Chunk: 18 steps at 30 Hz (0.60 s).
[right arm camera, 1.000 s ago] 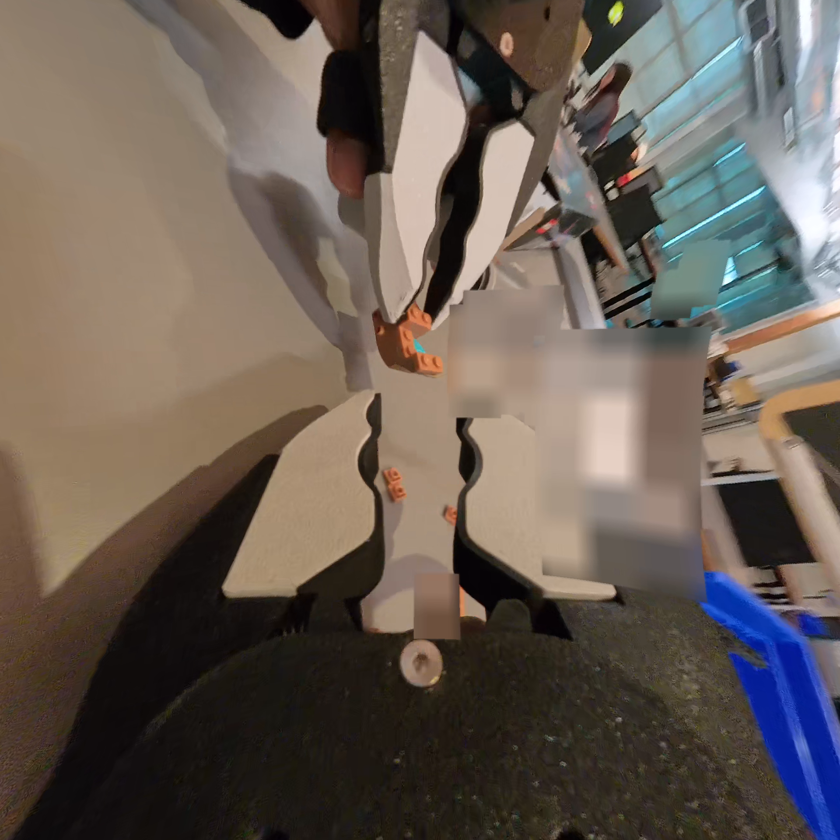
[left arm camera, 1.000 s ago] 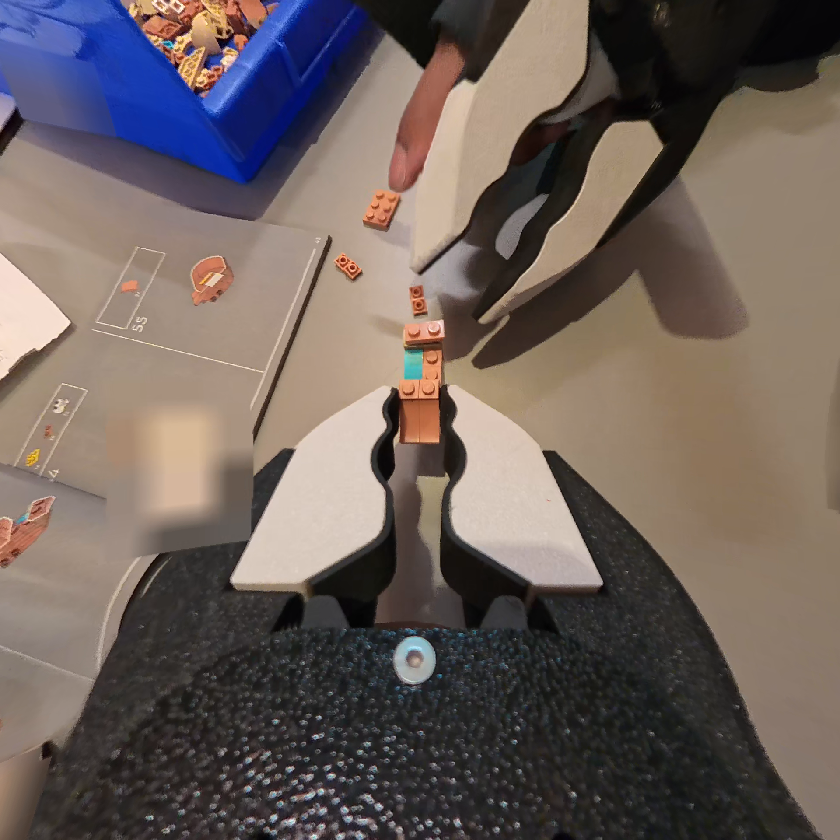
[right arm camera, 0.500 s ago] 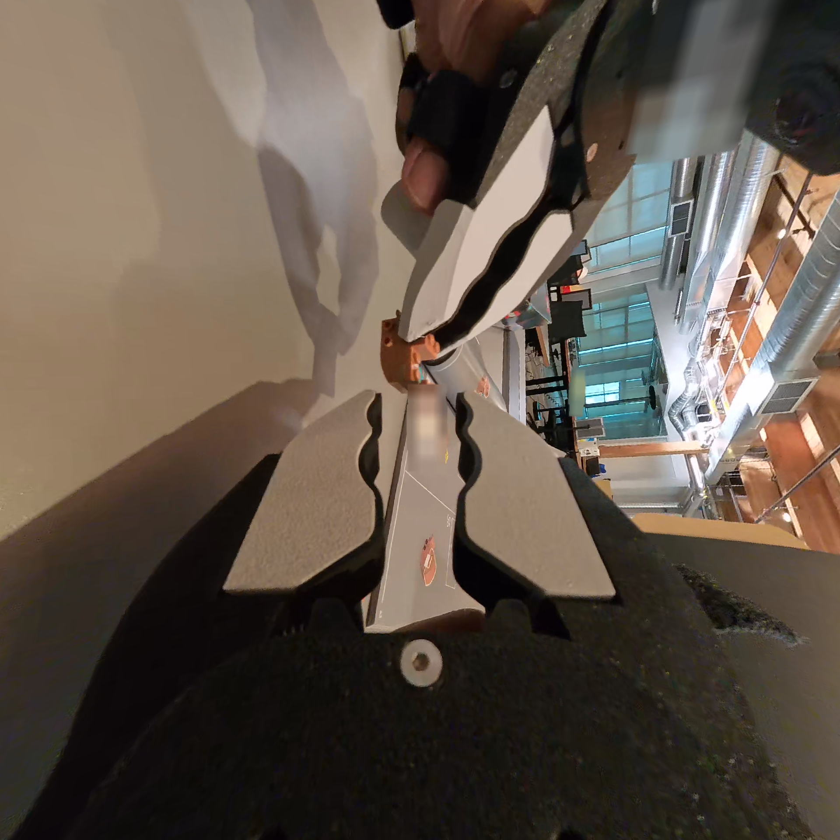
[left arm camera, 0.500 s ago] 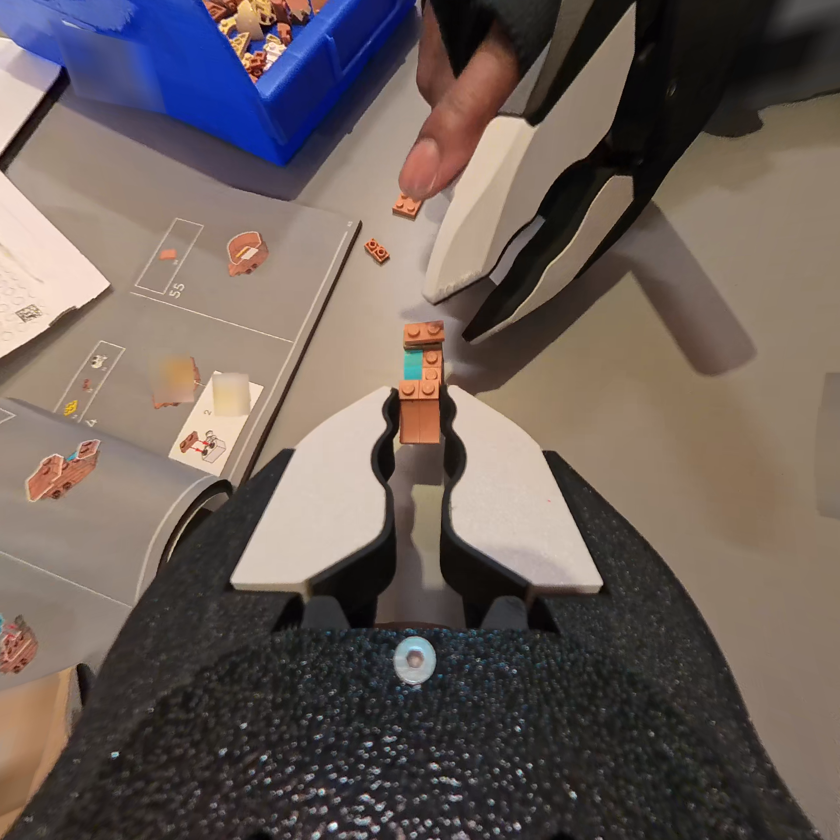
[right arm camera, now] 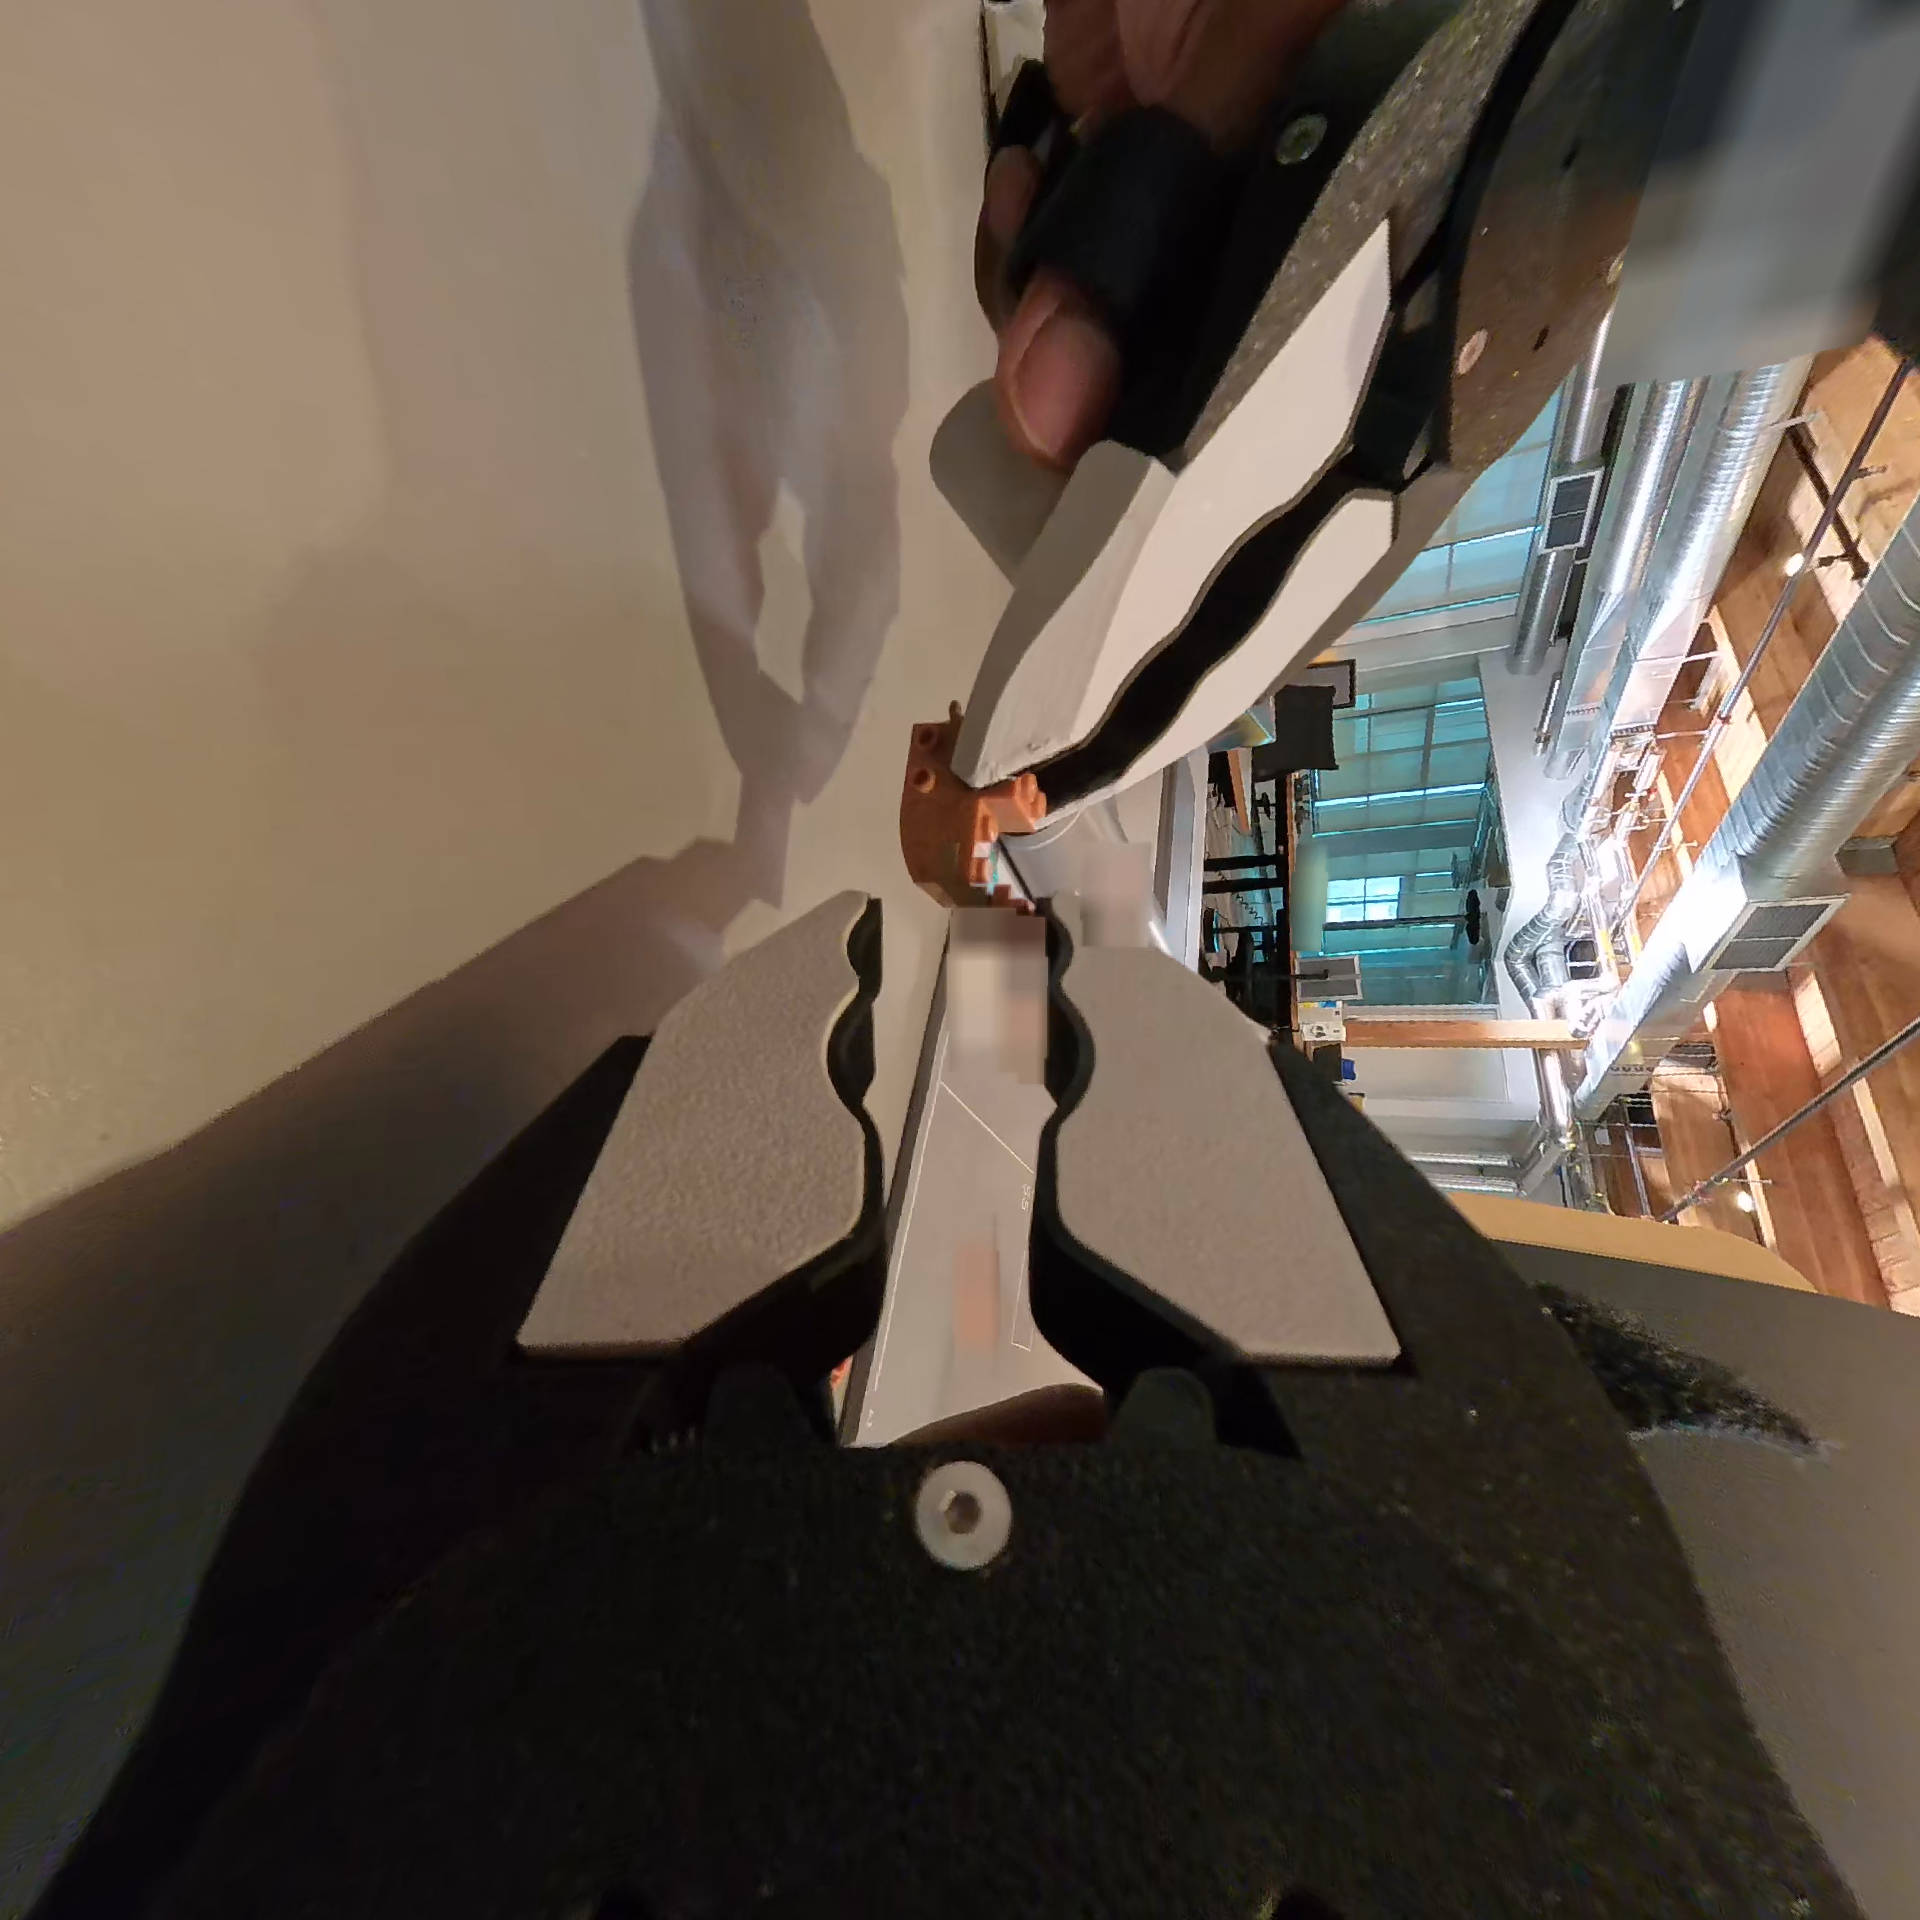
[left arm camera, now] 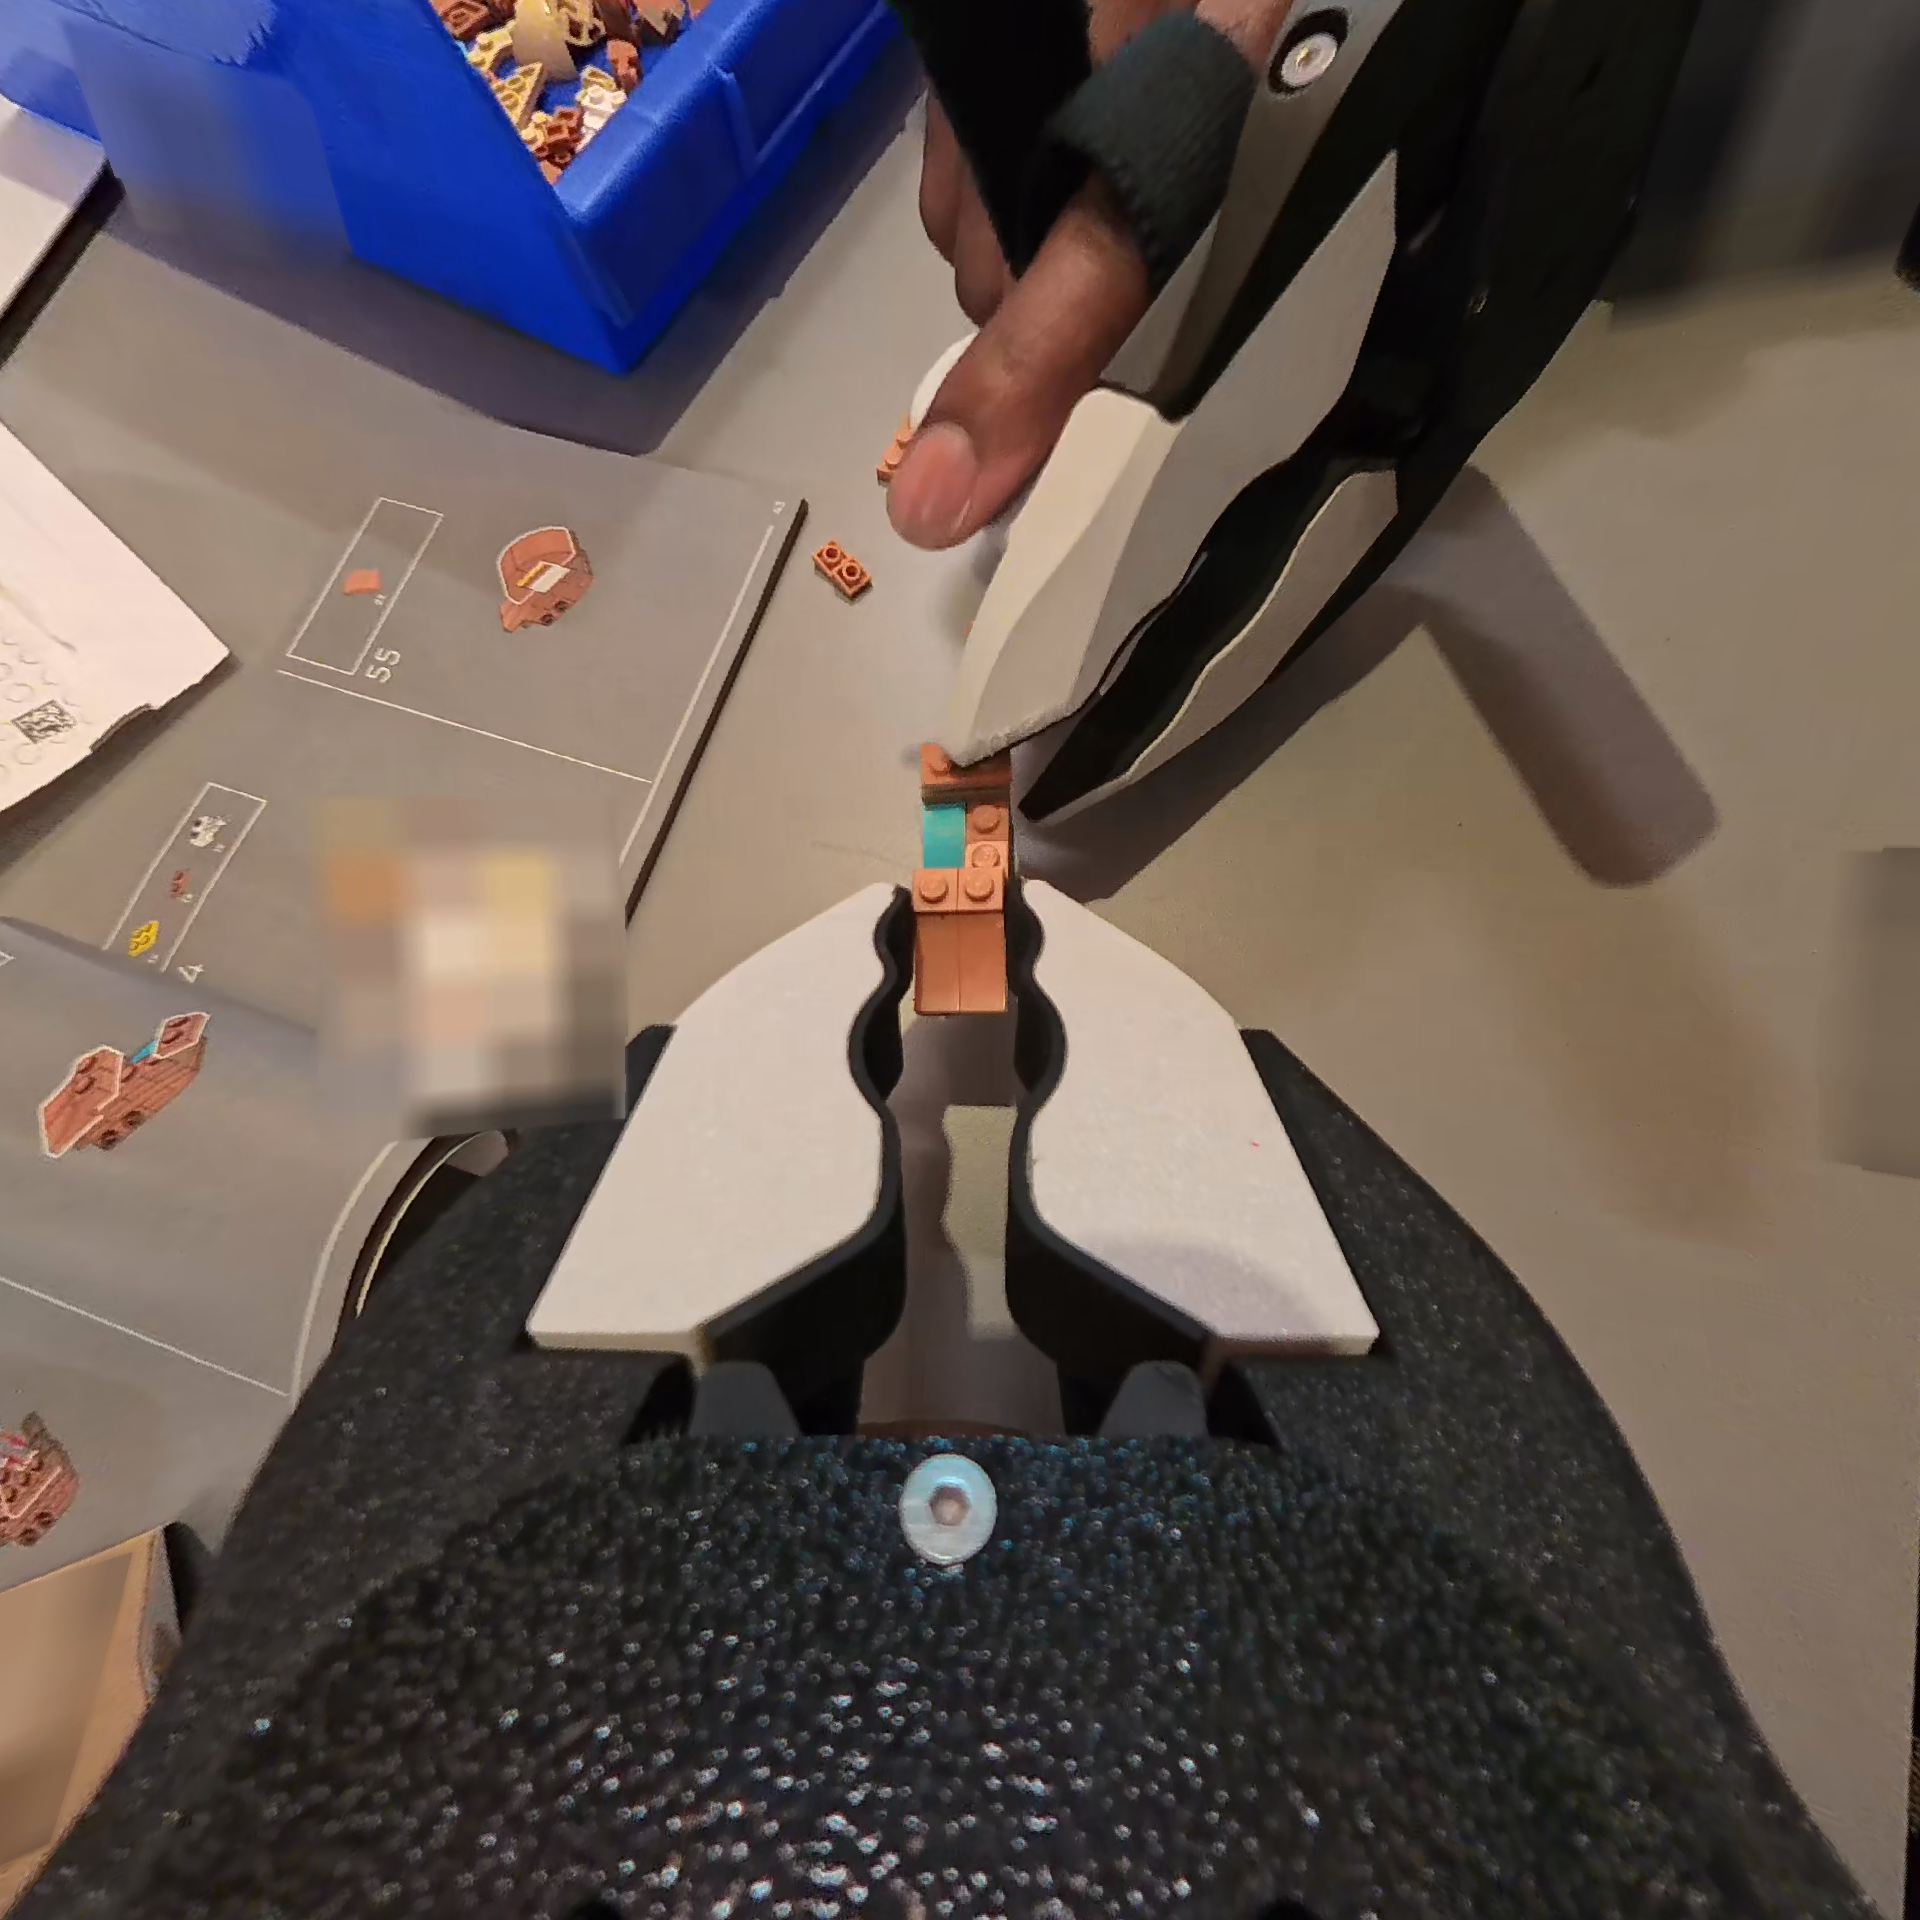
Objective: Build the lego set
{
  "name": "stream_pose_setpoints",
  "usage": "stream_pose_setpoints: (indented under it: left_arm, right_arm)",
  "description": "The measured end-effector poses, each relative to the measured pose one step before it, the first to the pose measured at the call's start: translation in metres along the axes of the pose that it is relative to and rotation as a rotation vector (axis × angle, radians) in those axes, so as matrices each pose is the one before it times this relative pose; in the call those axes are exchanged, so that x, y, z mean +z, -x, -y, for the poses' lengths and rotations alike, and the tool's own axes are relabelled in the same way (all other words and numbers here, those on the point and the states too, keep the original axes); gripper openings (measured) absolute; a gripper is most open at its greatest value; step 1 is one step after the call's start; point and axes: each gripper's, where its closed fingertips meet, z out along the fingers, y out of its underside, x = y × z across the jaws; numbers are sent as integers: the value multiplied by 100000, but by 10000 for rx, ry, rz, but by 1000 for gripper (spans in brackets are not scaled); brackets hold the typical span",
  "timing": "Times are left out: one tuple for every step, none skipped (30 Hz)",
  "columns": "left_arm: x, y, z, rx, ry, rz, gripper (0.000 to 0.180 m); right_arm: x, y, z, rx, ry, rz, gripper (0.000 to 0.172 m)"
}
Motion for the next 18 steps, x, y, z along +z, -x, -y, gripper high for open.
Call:
stream_pose_setpoints:
  left_arm:
    - [29, -16, -18, 4, 7, -5, 16]
    - [27, -31, -4, 1, 6, -10, 16]
    - [30, -16, -3, 3, 6, -10, 16]
    - [17, -17, 23, 10, -7, 0, 16]
    - [11, -10, 8, 7, 5, -4, 16]
    - [-1, 11, 2, -5, -5, 5, 16]
    - [-11, 4, -5, -7, -10, -7, 16]
    - [-28, 9, 12, -7, -19, -5, 16]
    - [-11, 10, -4, -7, -11, -2, 16]
    - [-3, 30, -16, -9, -4, 10, 16]
    - [-3, 51, -21, -8, 4, 21, 16]
    - [-16, 20, -14, 1, -3, 1, 16]
    - [-11, -16, 2, 5, -17, -8, 16]
    - [-4, -7, 2, 7, -9, -11, 16]
    - [-10, -8, -29, 3, 9, -9, 16]
    - [-21, 7, -39, 11, 10, -4, 16]
    - [-61, -1, -11, 25, -8, -17, 16]
    - [-112, -11, 30, 21, -40, -41, 16]
  right_arm:
    - [40, 47, -21, -19, 47, 16, 27]
    - [28, 42, -5, -9, 34, 27, 27]
    - [17, 41, 18, 3, 20, 21, 27]
    - [14, 28, 25, -7, 8, 15, 26]
    - [16, 24, 36, -24, 4, 3, 26]
    - [8, 9, 38, -30, 3, -8, 26]
    - [-2, -15, 16, -25, 7, -19, 26]
    - [3, -34, 16, -17, 8, -28, 26]
    - [-13, -38, 3, -1, 0, -25, 26]
    - [-2, -45, 4, 13, 1, -18, 26]
    - [-19, -50, 2, 10, -3, -24, 26]
    - [-26, -68, 2, 7, -9, -37, 26]
    - [-26, -85, -1, 19, -4, -40, 26]
    - [-45, -97, -6, 36, -8, -37, 27]
    - [-52, -115, 10, 50, -24, -46, 28]
    - [-74, -155, 33, 55, -44, -46, 29]
    - [-99, -149, 35, 65, -73, -24, 31]
    - [-100, -162, 86, 77, -119, 5, 33]
